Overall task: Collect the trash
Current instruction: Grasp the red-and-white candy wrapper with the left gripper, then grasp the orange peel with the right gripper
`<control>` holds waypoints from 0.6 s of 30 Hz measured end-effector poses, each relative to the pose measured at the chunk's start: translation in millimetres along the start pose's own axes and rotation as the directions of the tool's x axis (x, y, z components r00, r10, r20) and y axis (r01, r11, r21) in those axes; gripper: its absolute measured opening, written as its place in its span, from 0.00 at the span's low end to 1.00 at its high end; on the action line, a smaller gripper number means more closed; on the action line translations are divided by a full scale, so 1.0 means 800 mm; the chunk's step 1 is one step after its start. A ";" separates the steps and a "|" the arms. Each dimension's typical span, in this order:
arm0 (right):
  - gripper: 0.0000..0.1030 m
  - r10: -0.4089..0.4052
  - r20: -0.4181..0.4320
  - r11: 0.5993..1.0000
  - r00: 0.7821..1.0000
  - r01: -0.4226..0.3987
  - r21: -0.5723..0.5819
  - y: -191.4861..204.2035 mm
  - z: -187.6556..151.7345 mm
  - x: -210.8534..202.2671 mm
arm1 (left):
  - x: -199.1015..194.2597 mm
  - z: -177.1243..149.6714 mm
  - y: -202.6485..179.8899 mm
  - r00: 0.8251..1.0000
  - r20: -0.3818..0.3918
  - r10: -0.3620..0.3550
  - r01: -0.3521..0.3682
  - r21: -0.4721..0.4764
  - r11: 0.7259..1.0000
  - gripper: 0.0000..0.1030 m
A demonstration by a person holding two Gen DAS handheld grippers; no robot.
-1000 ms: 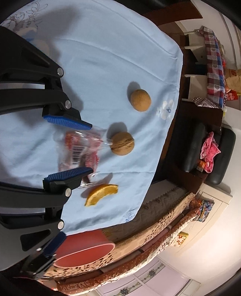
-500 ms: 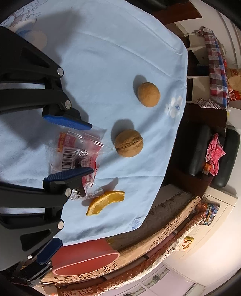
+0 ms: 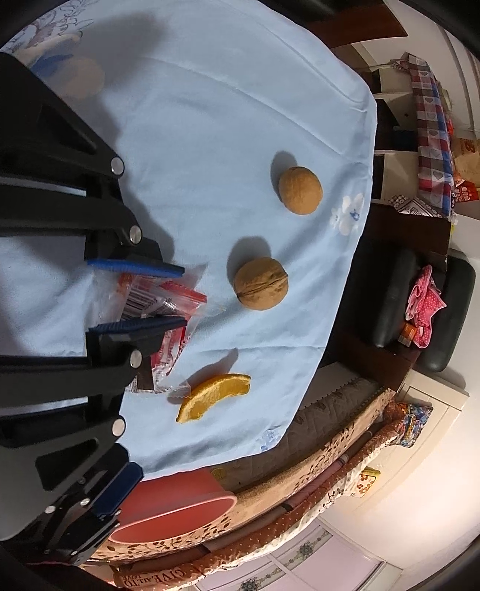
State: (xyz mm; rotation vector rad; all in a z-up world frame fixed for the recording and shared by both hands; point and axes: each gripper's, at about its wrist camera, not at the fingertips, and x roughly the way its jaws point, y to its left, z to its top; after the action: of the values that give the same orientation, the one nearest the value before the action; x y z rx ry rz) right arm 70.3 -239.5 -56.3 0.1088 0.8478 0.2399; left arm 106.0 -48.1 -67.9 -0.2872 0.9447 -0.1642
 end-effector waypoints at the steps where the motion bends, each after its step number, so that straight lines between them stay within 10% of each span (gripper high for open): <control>1: 0.37 0.001 0.002 1.000 1.000 -0.001 0.002 0.000 0.002 0.001 | -0.001 0.000 0.001 1.000 0.002 -0.004 0.004 -0.003 1.000 0.19; 18: 0.40 -0.024 -0.002 0.999 1.000 0.024 -0.041 0.011 0.025 0.038 | -0.009 0.004 0.013 1.000 0.008 -0.028 0.028 -0.035 0.999 0.17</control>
State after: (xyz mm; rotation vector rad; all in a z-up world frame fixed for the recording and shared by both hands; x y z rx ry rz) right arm 103.2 -222.9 -63.6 0.0596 0.8462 0.2345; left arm 104.4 -36.2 -63.9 -0.3335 0.9368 -0.1722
